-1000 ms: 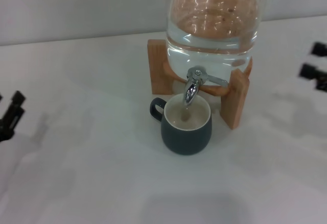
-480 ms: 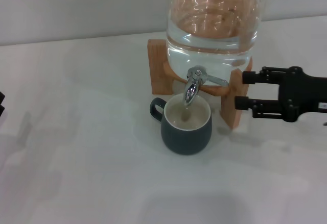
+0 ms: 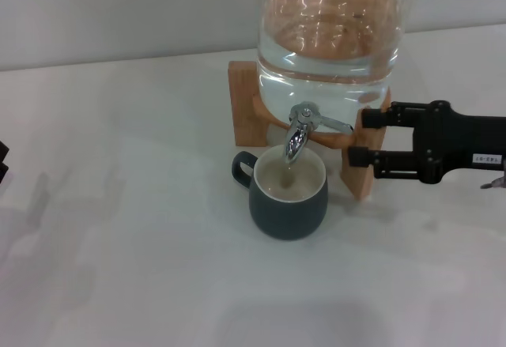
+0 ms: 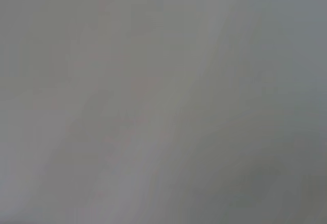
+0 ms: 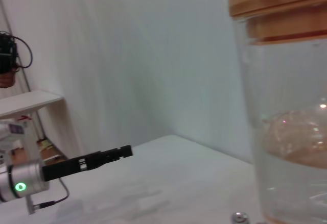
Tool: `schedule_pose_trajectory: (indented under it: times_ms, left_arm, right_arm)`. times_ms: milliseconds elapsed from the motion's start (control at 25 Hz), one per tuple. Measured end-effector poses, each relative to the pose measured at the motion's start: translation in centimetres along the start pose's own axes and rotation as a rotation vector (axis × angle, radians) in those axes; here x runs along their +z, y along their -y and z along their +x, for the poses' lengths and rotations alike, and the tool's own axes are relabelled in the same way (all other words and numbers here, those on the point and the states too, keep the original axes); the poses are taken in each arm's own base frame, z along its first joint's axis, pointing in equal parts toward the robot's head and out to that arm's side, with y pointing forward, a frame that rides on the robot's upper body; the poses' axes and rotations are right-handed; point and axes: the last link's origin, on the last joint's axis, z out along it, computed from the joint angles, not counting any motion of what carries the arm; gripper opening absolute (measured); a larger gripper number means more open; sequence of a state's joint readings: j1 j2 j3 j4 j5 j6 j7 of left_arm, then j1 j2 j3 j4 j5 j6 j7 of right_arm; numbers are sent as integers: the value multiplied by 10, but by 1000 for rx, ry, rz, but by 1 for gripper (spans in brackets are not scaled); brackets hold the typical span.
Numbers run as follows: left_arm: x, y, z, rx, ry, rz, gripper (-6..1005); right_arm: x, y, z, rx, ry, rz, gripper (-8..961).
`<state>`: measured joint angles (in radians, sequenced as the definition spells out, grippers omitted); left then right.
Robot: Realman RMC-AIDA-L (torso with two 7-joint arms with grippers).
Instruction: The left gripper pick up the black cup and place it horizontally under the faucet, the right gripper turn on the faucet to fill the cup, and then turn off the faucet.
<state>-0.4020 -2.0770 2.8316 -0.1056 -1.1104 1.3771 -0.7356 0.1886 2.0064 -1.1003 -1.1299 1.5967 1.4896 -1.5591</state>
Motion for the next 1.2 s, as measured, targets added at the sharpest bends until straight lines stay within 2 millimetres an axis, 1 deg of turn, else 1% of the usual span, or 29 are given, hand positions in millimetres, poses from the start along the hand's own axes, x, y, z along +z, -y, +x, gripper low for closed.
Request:
schedule_pose_trajectory:
  times_ms: [360, 800, 1000, 1200]
  left_arm:
    - [4, 0, 2, 5, -2, -4, 600]
    - [5, 1, 2, 12, 0, -3, 599]
    - [4, 1, 2, 14, 1, -2, 599]
    - [4, 1, 1, 19, 5, -3, 598]
  right_arm:
    - [12, -10, -4, -21, -14, -80, 722]
    - [17, -15, -7, -27, -10, -122, 722]
    - [15, -16, -6, -25, -7, -125, 722]
    - [6, -20, -6, -27, 1, -144, 722]
